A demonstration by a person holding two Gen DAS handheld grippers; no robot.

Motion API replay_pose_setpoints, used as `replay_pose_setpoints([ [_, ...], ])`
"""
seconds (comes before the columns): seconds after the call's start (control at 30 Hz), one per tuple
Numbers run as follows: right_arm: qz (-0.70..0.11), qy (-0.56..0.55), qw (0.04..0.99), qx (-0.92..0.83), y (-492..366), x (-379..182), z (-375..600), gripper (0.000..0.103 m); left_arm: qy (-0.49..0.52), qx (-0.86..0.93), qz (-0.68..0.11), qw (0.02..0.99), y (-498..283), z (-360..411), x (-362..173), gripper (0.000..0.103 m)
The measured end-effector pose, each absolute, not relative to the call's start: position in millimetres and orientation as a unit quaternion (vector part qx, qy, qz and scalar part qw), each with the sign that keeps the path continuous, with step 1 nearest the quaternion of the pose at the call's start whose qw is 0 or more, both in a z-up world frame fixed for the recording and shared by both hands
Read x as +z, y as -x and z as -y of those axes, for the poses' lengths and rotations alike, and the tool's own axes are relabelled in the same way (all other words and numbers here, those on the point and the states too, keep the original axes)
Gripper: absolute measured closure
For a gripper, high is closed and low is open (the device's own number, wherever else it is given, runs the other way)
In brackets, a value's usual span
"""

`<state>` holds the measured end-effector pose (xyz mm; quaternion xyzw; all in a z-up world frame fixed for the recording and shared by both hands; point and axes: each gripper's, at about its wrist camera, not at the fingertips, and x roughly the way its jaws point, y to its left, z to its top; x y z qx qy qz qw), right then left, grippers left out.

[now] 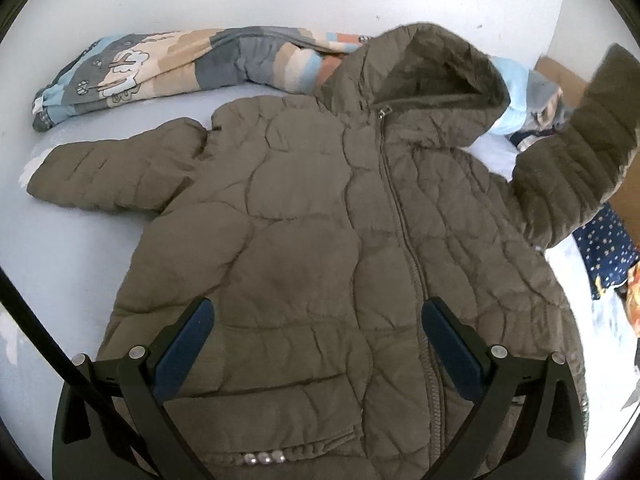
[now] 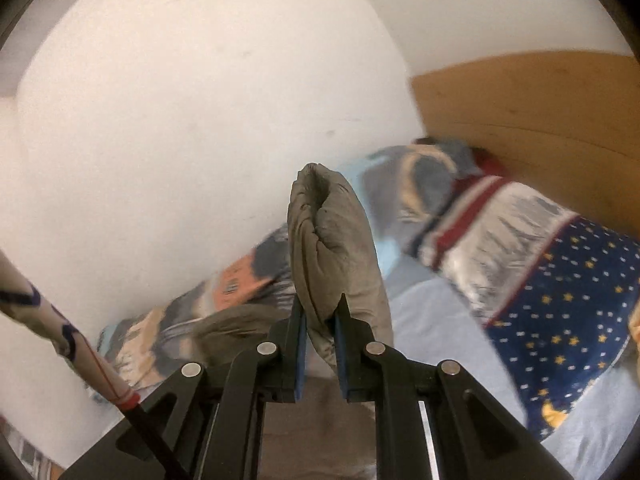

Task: Fold large clothes
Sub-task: 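Fold the held sleeve across the jacket body with the right gripper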

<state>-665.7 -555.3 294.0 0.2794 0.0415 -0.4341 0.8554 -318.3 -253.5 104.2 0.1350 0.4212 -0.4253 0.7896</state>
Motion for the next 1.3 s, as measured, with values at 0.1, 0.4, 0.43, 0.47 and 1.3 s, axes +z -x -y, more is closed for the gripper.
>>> replay_pose_setpoints([
  [0.1, -0.053, -0.274, 0.871, -0.405, 630.6, 299.1, 533.7, 0.090, -0.127, -0.424, -0.420, 0.792, 312.7, 245.2, 109.5, 0.000],
  [0.4, -0.136, -0.269, 0.896, -0.325, 500.7, 249.6, 488.7, 0.090, -0.097, -0.406, -0.440, 0.795, 287.8, 222.0, 109.7, 0.000],
  [0.43, -0.148, -0.271, 0.897, -0.318, 486.1, 239.1, 486.1, 0.090, -0.096, -0.403, -0.443, 0.795, 284.6, 220.3, 108.2, 0.000],
  [0.47, -0.159, -0.274, 0.896, -0.310, 472.3, 228.7, 483.2, 0.090, -0.096, -0.402, -0.445, 0.795, 283.0, 219.2, 107.7, 0.000],
  [1.3, -0.273, -0.350, 0.878, -0.177, 354.8, 60.3, 463.5, 0.028, -0.066, -0.369, -0.480, 0.793, 249.4, 219.6, 91.5, 0.000],
])
